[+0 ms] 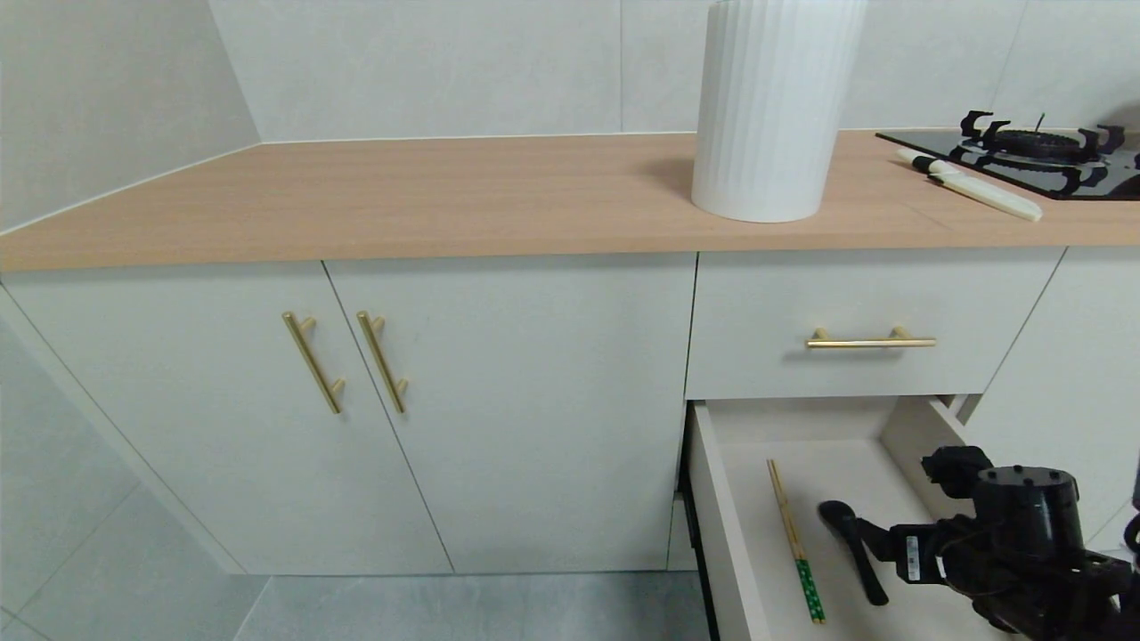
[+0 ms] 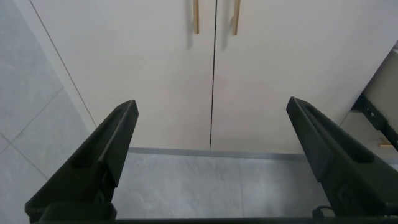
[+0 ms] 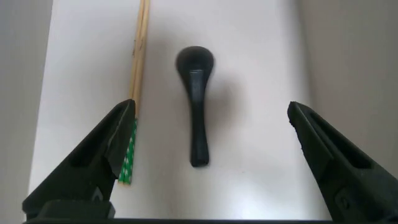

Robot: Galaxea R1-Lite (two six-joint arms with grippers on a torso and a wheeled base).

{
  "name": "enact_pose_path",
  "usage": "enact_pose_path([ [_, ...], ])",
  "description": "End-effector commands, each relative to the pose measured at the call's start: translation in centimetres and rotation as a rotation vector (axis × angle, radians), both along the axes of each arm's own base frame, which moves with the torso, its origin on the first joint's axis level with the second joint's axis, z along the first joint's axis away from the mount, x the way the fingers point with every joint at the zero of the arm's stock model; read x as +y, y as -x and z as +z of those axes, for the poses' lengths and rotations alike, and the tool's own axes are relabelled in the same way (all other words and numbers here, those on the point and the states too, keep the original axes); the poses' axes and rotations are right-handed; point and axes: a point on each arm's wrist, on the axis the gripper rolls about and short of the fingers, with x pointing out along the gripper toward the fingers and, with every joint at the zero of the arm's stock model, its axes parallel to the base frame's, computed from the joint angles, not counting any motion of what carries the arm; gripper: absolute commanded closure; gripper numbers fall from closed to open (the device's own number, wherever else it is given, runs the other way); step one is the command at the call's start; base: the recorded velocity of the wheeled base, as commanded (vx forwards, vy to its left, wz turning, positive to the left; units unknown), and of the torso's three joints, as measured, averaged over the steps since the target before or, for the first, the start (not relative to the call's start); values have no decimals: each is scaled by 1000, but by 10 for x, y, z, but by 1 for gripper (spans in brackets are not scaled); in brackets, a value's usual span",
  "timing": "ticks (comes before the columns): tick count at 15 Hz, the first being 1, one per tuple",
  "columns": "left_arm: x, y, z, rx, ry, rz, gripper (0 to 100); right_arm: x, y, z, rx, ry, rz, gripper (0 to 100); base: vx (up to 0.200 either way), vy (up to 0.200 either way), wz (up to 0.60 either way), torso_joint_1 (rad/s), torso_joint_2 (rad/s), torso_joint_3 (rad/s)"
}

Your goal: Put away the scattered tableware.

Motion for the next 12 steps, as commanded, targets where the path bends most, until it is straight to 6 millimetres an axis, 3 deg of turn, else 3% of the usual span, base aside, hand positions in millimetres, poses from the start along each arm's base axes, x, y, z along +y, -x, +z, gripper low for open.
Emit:
enact_pose_path([
  [1, 0, 0, 0, 0, 0, 0, 0, -2, 2, 40, -102, -20, -6, 0, 0, 0, 0, 0, 0, 0],
  [3, 0, 0, 0, 0, 0, 0, 0, -3, 8, 62, -84, -18, -7, 0, 0, 0, 0, 0, 0, 0],
  [5, 0, 0, 0, 0, 0, 0, 0, -7, 32, 92, -31, -19, -5, 0, 0, 0, 0, 0, 0, 0],
  [7, 0, 0, 0, 0, -1, 0, 0, -9, 56, 106, 20, -35, -4, 0, 0, 0, 0, 0, 0, 0],
  [12, 0, 0, 0, 0, 0, 0, 0, -4, 94, 104, 135, -100, 50, 0, 0, 0, 0, 0, 0, 0],
])
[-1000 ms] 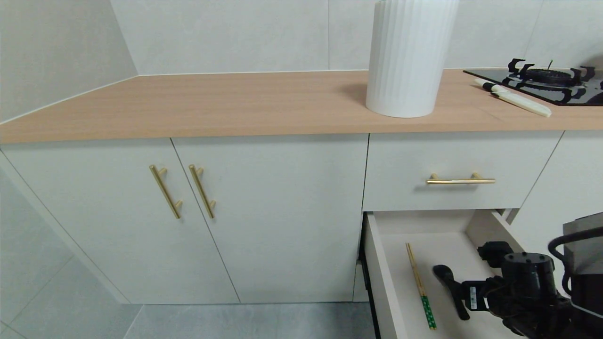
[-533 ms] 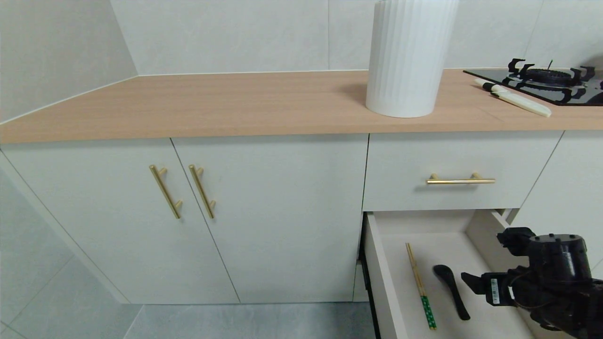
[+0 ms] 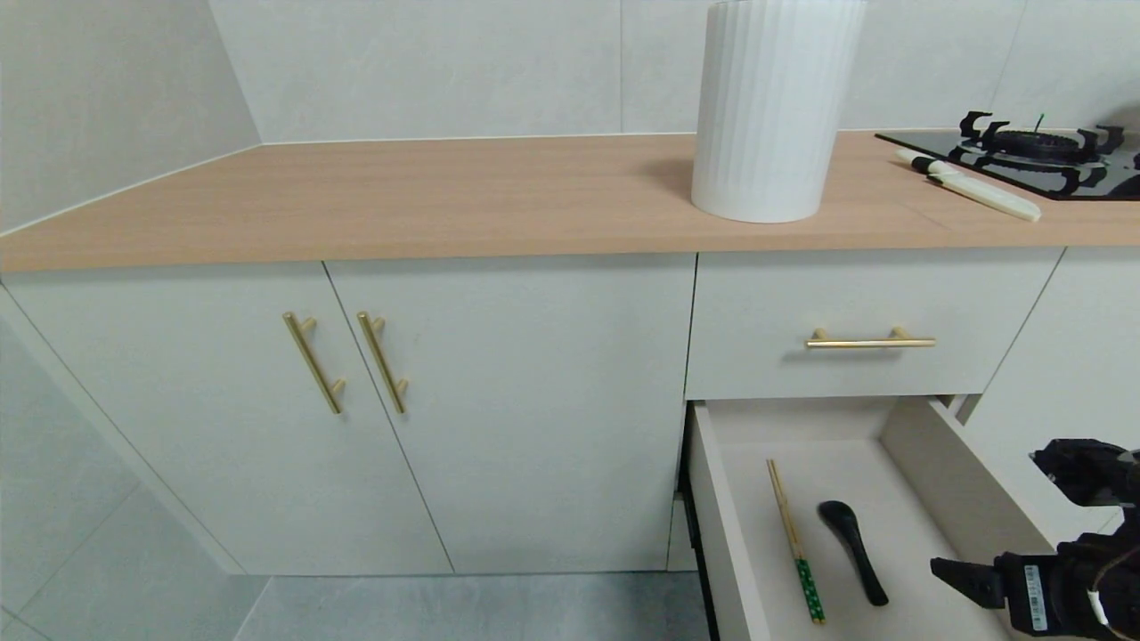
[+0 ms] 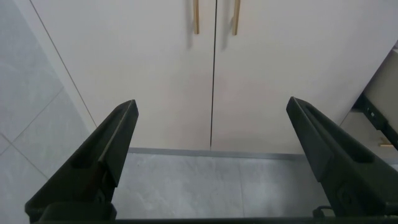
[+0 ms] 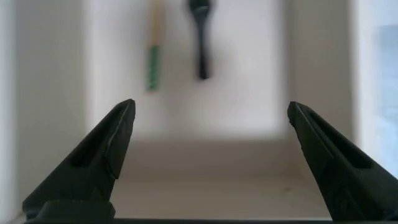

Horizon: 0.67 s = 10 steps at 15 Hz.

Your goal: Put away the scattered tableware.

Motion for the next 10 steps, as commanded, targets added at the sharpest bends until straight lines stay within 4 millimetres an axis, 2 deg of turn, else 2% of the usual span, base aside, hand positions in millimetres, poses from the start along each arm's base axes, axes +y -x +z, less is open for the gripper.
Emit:
enact_pose_path([
  [1, 0, 0, 0, -1, 1, 1, 0, -1, 17, 5, -44, -24, 23, 0, 0, 0, 0, 0, 0, 0],
  [7, 0, 0, 0, -1, 1, 1, 0, -6, 35, 3, -37, -23, 32, 0, -200, 0, 0, 3, 4, 2],
  [10, 0, 0, 0, -1, 1, 1, 0, -5, 43, 5, -29, -19, 61, 0, 0, 0, 0, 0, 0, 0],
])
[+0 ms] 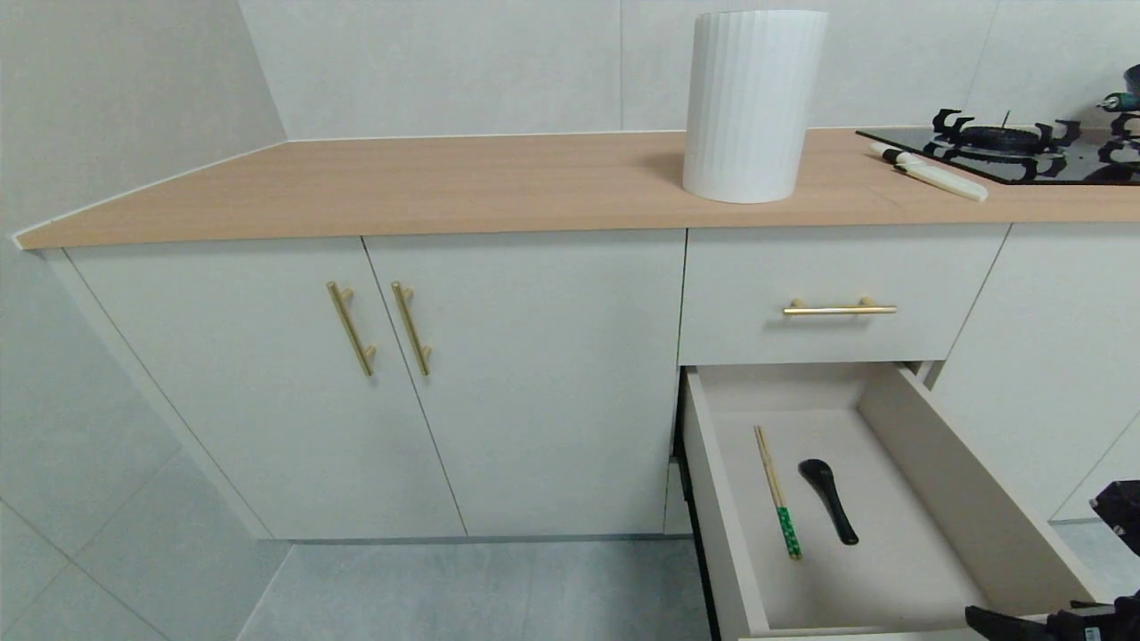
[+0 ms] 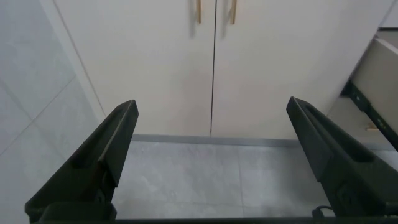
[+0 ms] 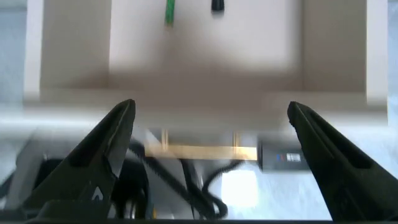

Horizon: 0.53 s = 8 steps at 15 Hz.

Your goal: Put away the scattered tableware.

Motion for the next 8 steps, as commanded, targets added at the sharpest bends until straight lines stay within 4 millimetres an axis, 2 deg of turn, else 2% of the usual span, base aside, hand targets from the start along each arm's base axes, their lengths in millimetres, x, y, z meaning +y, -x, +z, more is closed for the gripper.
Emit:
enact_pose_path([
  [1, 0, 0, 0, 0, 1, 0, 0, 1, 6, 5, -22, -7, 26, 0, 0, 0, 0, 0, 0, 0],
  [4, 0, 0, 0, 0, 1, 0, 0, 1, 15, 12, 137, 39, 60, 0, 0, 0, 0, 0, 0, 0],
  [8, 0, 0, 0, 0, 1, 0, 0, 6, 6, 0, 315, 27, 88, 0, 0, 0, 0, 0, 0, 0],
])
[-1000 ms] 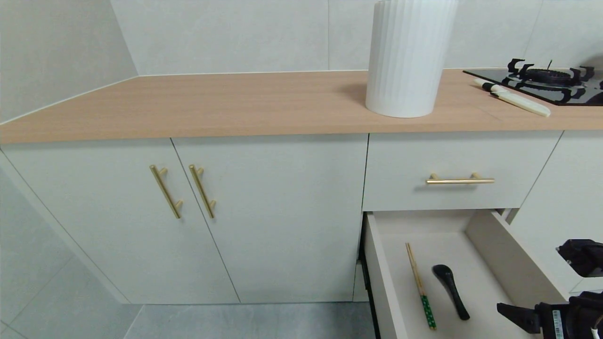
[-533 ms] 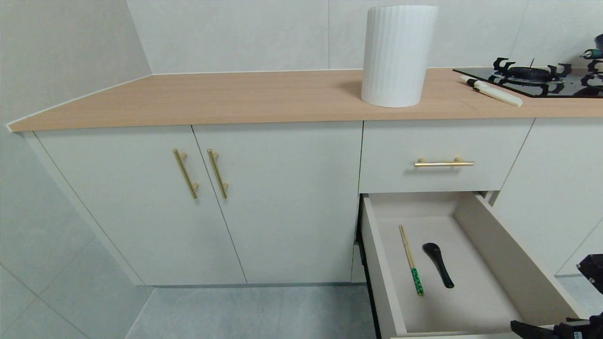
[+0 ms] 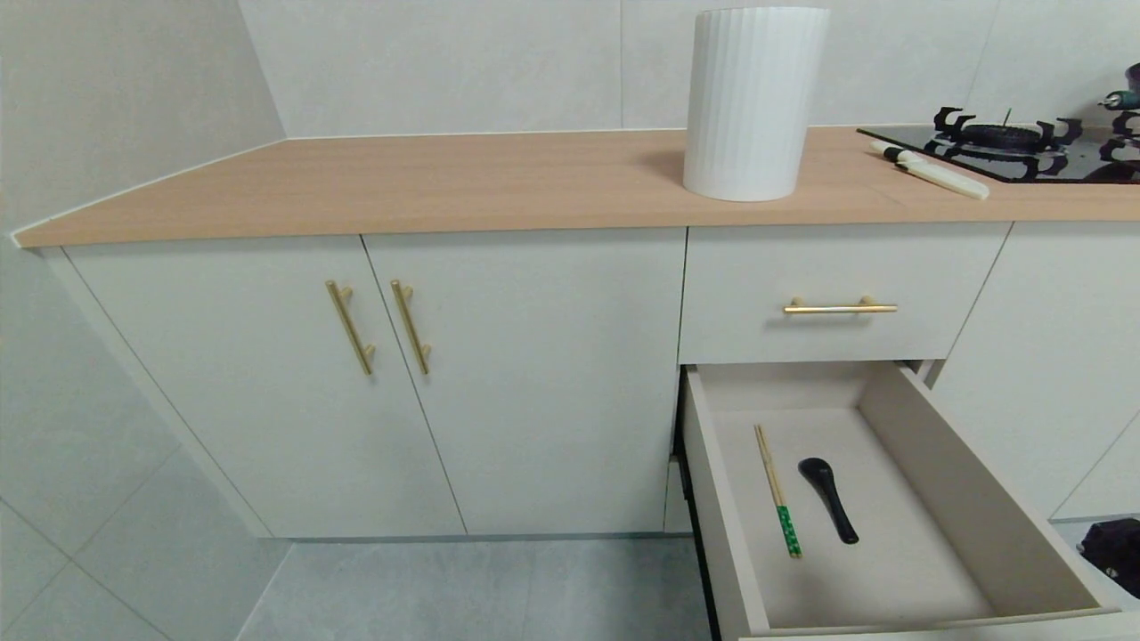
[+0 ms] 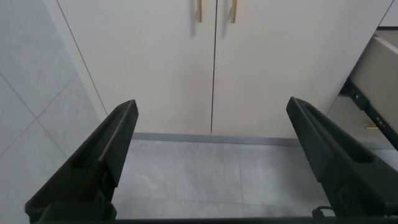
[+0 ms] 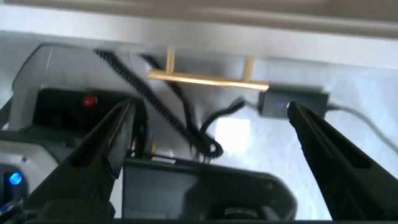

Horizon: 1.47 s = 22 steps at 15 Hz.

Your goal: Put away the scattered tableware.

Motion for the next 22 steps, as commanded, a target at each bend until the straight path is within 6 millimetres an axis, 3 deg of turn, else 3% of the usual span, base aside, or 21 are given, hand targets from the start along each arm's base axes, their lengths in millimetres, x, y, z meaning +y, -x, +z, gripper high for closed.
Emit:
enact_pose_path([
  [1, 0, 0, 0, -1, 0, 0, 0, 5, -10, -8, 82, 8, -6, 0, 0, 0, 0, 0, 0, 0],
  [5, 0, 0, 0, -1, 0, 0, 0, 13, -30, -28, 184, 31, -14, 0, 0, 0, 0, 0, 0, 0],
  [15, 0, 0, 0, -1, 0, 0, 0, 29, -71, -45, 105, 53, -24, 0, 0, 0, 0, 0, 0, 0],
  [22, 0, 0, 0, -1, 0, 0, 0, 48, -119, -37, 20, 60, -35, 0, 0, 0, 0, 0, 0, 0],
])
